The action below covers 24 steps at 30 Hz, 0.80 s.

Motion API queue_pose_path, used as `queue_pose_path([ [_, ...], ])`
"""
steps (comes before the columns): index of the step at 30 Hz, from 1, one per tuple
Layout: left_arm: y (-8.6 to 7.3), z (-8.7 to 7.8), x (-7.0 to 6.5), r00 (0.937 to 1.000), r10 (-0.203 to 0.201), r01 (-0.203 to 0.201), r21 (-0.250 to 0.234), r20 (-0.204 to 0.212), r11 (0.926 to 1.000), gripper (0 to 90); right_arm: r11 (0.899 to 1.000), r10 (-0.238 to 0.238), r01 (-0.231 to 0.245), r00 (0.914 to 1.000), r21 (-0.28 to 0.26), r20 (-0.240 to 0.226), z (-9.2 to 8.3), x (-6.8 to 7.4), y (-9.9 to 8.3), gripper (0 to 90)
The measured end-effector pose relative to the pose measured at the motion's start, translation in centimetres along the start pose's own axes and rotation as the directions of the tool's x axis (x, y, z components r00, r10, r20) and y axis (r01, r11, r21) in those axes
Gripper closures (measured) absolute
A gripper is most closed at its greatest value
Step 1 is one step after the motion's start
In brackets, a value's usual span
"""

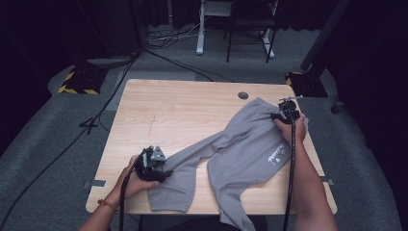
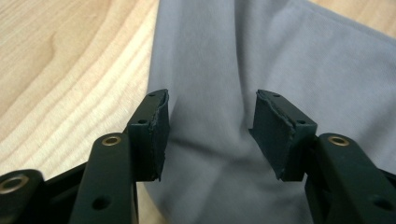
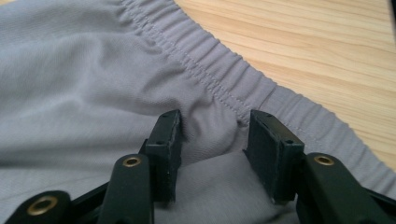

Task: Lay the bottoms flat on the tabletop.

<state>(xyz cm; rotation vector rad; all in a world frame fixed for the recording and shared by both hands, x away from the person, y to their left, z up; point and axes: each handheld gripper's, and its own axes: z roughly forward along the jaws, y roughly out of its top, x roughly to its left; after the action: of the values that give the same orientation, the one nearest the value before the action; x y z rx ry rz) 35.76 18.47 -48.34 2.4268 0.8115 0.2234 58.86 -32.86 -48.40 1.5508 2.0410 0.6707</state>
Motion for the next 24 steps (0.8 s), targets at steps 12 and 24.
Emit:
queue_pose_path([
  [12, 0.9, 0.1, 1.3, 0.9919, -0.126, 0.127, -0.129, 0.009, 0.9835, 31.1, 0.967, -0.249, 0.228, 0.9425, -0.118, -0.223, -1.2, 8.7, 3.1, 40.4],
  [24, 4.3, 3.7, 0.4, 0.9990, -0.042, 0.043, -0.084, 0.016, 0.9955, 40.9, 0.925, -0.354, 0.381, 0.8739, 0.017, -0.334, 1.2, 13.5, 4.4, 58.5],
])
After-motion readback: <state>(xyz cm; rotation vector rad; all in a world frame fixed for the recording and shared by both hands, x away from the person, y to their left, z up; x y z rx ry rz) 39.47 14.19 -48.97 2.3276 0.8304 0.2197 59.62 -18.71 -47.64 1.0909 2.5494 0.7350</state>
